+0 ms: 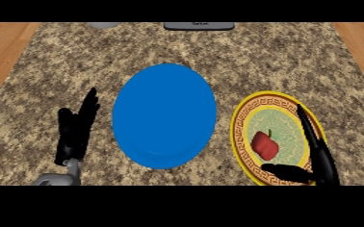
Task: Pick the bell pepper from the plate and place it in the plate
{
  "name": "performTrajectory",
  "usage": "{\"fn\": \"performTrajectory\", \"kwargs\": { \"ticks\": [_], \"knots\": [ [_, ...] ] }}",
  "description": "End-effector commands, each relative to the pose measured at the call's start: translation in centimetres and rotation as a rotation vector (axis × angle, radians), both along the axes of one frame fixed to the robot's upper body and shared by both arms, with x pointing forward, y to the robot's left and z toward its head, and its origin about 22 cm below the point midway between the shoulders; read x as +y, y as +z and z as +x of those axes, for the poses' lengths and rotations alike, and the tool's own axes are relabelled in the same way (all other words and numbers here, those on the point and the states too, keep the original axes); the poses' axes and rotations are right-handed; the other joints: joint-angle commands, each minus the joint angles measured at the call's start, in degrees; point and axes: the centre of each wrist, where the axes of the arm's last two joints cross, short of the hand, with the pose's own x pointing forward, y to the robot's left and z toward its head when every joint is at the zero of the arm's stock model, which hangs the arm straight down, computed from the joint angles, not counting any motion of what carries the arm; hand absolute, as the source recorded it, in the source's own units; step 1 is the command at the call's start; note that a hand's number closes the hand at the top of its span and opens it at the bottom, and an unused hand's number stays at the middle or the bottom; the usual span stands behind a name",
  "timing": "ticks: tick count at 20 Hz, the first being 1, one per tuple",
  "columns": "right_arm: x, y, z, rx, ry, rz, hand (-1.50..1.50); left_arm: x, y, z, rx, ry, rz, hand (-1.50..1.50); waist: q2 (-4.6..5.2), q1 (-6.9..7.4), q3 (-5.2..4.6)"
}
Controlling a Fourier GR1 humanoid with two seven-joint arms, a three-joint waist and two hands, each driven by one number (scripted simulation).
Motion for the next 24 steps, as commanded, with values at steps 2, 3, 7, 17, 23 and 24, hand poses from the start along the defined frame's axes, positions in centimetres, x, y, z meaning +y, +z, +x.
{"fn": "performTrajectory", "kwargs": {
  "ticks": [2,3,7,17,23,24],
  "knots": [
    [0.0,-1.6,1.2,0.031,0.003,-0.012,-1.50,-0.3,0.5,0.1,-0.006,0.010,0.012,0.00,0.15,0.16,0.28],
    [-0.6,-0.8,1.9,0.015,0.005,0.004,1.50,0.3,0.3,-0.7,0.007,-0.009,0.009,0.00,0.14,0.18,0.27],
    [1.7,1.2,0.8,-0.086,-0.044,-0.069,1.50,-0.5,-1.0,-0.4,-0.011,0.003,0.016,0.00,0.08,-0.11,0.24],
    [6.8,-0.1,1.7,-0.088,-0.242,-0.092,1.50,0.3,0.3,0.7,0.014,-0.019,-0.005,0.00,0.07,0.02,0.13],
    [10.6,-2.3,1.7,0.107,-0.169,-0.225,1.50,-1.1,0.8,0.9,-0.037,-0.092,0.016,0.00,2.15,6.44,-1.02],
    [10.9,-1.9,1.9,0.098,-0.192,-0.234,1.50,-1.2,0.8,0.9,-0.035,-0.098,0.010,0.00,1.78,6.16,-1.00]
  ]
}}
